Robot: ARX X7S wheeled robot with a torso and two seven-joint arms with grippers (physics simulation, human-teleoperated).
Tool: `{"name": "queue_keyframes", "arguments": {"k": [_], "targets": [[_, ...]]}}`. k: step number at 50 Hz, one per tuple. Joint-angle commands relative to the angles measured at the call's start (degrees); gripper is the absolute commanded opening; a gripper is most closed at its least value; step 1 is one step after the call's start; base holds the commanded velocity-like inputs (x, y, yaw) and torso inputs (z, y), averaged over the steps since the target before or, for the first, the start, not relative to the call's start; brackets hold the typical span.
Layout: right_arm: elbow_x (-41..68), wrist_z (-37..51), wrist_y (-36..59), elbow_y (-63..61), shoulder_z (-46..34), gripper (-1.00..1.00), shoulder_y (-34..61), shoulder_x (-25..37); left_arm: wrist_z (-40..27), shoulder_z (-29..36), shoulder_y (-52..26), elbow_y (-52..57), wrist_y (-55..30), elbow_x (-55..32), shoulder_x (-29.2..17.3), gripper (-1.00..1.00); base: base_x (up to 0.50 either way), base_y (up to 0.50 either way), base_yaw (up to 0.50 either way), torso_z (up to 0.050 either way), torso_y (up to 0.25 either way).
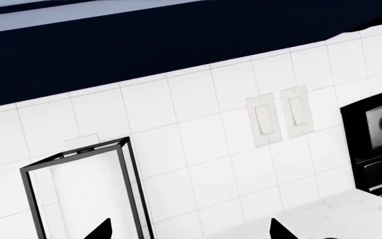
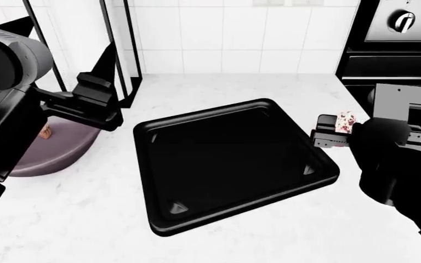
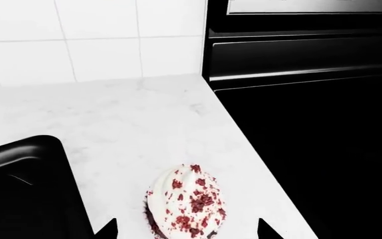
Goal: Pick up the bowl with cake and place it on the tray. Pick up the cupcake and place it on the tray.
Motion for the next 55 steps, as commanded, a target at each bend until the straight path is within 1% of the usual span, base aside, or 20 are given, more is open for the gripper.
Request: {"name": "queue_keyframes", "arguments": {"k": [1, 25, 42, 55], "targets": [[-1.01, 0.12, -0.79, 1.37, -0.46, 1.0, -0.22, -0.6, 0.4, 0.19, 0.36, -0.14, 0.21, 0.6, 0.04, 1.0, 0.0, 0.0, 0.0, 0.0, 0.0], [-2.69, -0.45, -2.1, 4.49, -1.38, 1.0, -0.06, -1.46, 1.74, 0.81, 0.84, -0.88, 0.61, 2.27, 0.37, 1.0, 0.0, 0.0, 0.0, 0.0, 0.0], [-5.71, -3.38, -4.13, 8.91, -4.04, 1.0, 1.43, -3.28, 2.18, 0.89, 2.17, -0.78, 1.22, 3.07, 0.2, 1.0, 0.0, 0.0, 0.0, 0.0, 0.0], [-6.8, -3.79, -4.87, 11.37, -4.57, 1.0, 2.39, -3.97, 2.35, 1.13, 2.21, -1.03, 1.38, 3.35, 0.32, 1.0, 0.0, 0.0, 0.0, 0.0, 0.0]]}}
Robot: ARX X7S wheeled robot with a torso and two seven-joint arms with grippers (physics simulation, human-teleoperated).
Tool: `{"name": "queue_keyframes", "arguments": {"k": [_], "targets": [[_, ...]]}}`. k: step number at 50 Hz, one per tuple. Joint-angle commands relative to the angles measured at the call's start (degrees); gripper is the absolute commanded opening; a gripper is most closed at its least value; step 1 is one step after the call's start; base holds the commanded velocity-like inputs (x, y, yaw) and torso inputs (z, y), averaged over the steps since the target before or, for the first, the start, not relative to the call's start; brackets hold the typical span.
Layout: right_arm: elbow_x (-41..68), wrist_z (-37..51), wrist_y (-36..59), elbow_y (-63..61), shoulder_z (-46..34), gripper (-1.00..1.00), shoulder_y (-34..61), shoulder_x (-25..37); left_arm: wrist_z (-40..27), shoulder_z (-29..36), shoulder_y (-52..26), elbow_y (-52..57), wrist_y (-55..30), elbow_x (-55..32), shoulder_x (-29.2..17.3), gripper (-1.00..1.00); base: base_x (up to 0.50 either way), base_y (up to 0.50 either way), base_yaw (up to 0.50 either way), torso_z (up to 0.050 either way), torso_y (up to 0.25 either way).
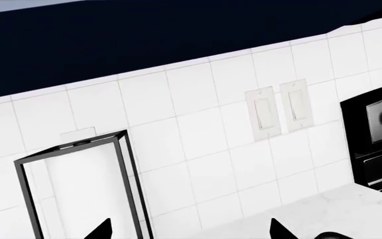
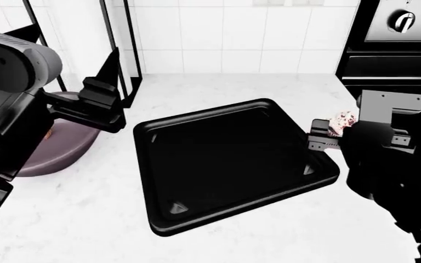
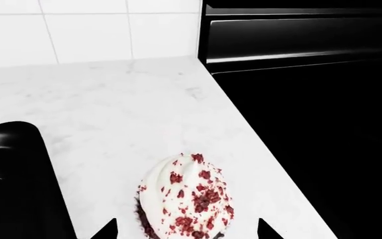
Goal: Pick up the bowl with cake and place it on the tray. Pick up the cupcake and place it on the tray.
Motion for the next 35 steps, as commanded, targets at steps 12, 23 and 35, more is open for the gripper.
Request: {"name": "queue_keyframes", "arguments": {"k": [12, 23, 35], "targets": [[-2.61, -1.69, -2.49, 5.48, -1.42, 1.0, 1.37, -2.02, 0.59, 0.53, 0.29, -0.51, 0.36, 0.97, 0.33, 1.0, 0.0, 0.0, 0.0, 0.0, 0.0], [-2.9, -2.19, -3.32, 7.36, -1.29, 1.0, 1.51, -2.45, 0.86, 0.77, 0.22, -0.89, 0.43, 1.26, 0.41, 1.0, 0.0, 0.0, 0.0, 0.0, 0.0], [-3.49, -2.86, -4.16, 9.07, -1.68, 1.0, 1.29, -2.93, 1.34, 1.29, 0.31, -1.16, 0.54, 1.9, 0.75, 1.0, 0.0, 0.0, 0.0, 0.0, 0.0]]}}
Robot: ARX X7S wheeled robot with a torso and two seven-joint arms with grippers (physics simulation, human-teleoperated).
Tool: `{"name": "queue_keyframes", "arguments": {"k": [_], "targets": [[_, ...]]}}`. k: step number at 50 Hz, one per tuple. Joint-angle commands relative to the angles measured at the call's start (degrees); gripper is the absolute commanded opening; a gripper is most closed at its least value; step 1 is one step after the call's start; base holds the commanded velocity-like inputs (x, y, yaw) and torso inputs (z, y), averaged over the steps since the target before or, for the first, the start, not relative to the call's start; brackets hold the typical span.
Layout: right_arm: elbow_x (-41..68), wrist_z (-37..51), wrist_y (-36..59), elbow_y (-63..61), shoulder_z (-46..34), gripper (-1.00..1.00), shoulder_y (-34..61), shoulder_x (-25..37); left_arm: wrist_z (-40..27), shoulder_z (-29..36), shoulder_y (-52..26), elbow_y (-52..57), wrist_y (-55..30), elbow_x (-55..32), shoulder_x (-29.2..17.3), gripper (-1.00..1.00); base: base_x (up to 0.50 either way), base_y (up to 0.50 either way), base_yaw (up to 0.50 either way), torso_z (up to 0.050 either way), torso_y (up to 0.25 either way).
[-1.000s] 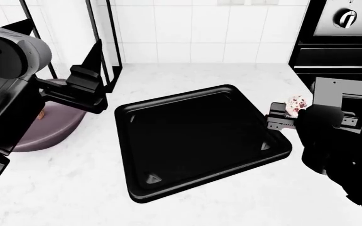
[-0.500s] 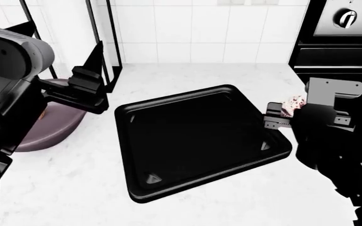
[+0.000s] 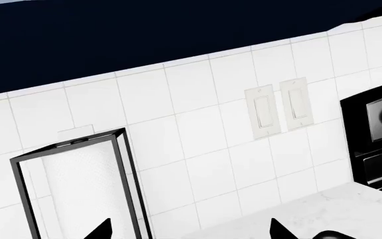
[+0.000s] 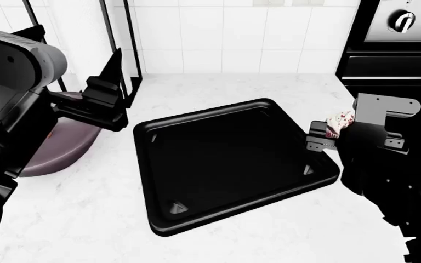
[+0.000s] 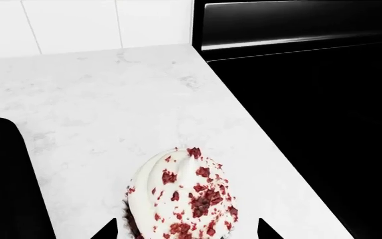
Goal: Pick up the bowl with cake and place it on the tray. Pick up the cupcake and place it on the tray.
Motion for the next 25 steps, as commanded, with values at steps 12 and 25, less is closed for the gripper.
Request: {"name": "queue_keyframes", "arguments": {"k": [12, 25], "targets": [[-1.09, -1.92, -1.26, 3.33, -1.01, 1.0, 0.29, -0.79, 1.09, 0.52, 0.89, -0.4, 0.58, 1.34, 0.16, 1.0, 0.0, 0.0, 0.0, 0.0, 0.0], [-2.28, -3.86, -2.87, 6.22, -1.9, 1.0, 0.86, -1.69, 1.89, 1.17, 1.65, -1.1, 1.07, 2.99, 0.73, 1.0, 0.0, 0.0, 0.0, 0.0, 0.0]]}}
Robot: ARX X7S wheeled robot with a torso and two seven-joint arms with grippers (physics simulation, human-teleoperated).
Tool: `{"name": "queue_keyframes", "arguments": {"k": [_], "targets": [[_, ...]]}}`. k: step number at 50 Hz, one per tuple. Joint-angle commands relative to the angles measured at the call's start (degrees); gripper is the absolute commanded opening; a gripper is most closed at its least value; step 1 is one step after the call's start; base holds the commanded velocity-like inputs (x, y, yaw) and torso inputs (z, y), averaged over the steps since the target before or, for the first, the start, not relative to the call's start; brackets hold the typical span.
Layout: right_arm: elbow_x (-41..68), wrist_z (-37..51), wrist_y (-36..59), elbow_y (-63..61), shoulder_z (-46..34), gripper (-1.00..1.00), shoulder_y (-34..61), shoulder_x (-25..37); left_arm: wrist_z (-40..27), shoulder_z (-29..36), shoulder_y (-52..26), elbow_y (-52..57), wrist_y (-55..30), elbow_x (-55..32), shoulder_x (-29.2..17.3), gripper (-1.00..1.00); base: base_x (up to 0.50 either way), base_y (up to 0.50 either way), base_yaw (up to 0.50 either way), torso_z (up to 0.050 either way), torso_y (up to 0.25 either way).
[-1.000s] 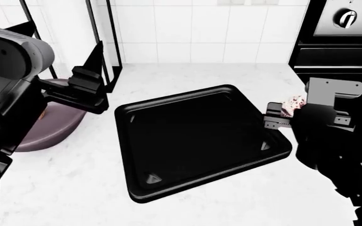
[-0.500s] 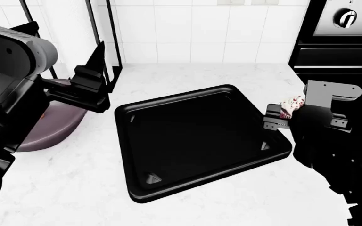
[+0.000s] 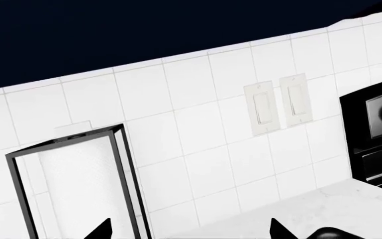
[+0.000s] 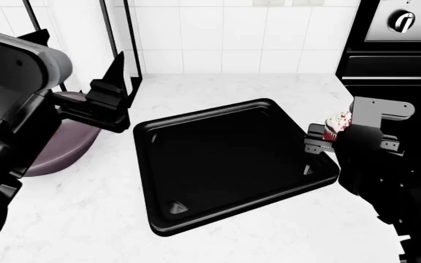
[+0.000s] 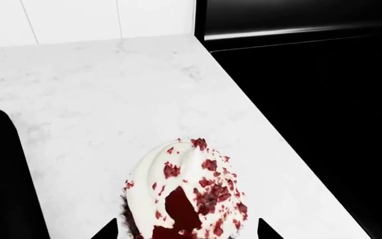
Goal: Pick up the bowl with cake and place it on the tray. Pick up the cupcake and place it on the tray.
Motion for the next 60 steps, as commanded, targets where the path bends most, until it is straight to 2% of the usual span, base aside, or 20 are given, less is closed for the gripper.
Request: {"name": "queue_keyframes", "arguments": {"k": [1, 18, 19, 37, 48, 60], "targets": [[-0.94, -1.77, -1.22, 2.46, -0.91, 1.0, 0.45, -0.77, 0.85, 0.63, 0.68, -0.65, 0.42, 1.51, 0.52, 1.0, 0.0, 0.0, 0.0, 0.0, 0.0], [-1.76, -2.75, -2.66, 2.78, -1.34, 1.0, 0.02, -0.54, 0.01, 1.28, -0.57, -0.64, -0.24, 0.68, 0.92, 1.0, 0.0, 0.0, 0.0, 0.0, 0.0], [-1.76, -2.66, -2.6, 2.61, -1.36, -1.0, -0.02, -0.48, 0.0, 1.29, -0.6, -0.65, -0.24, 0.67, 0.92, 1.0, 0.0, 0.0, 0.0, 0.0, 0.0], [-1.29, -1.14, -1.96, -0.09, -0.7, -1.0, 0.12, 0.55, -1.55, 0.55, 0.09, 1.18, 0.18, -1.07, -0.03, 1.0, 0.0, 0.0, 0.0, 0.0, 0.0], [3.33, 4.0, 2.41, -11.49, 2.68, -1.0, -0.01, 4.1, -3.48, -0.95, 1.1, 3.52, 0.84, -3.8, -1.89, 1.0, 0.0, 0.0, 0.0, 0.0, 0.0], [9.17, 8.91, 7.86, -22.99, 5.51, -1.0, 1.36, 7.1, -11.47, -2.06, -0.14, 8.03, 0.75, -14.52, -5.96, 1.0, 0.0, 0.0, 0.0, 0.0, 0.0]]}}
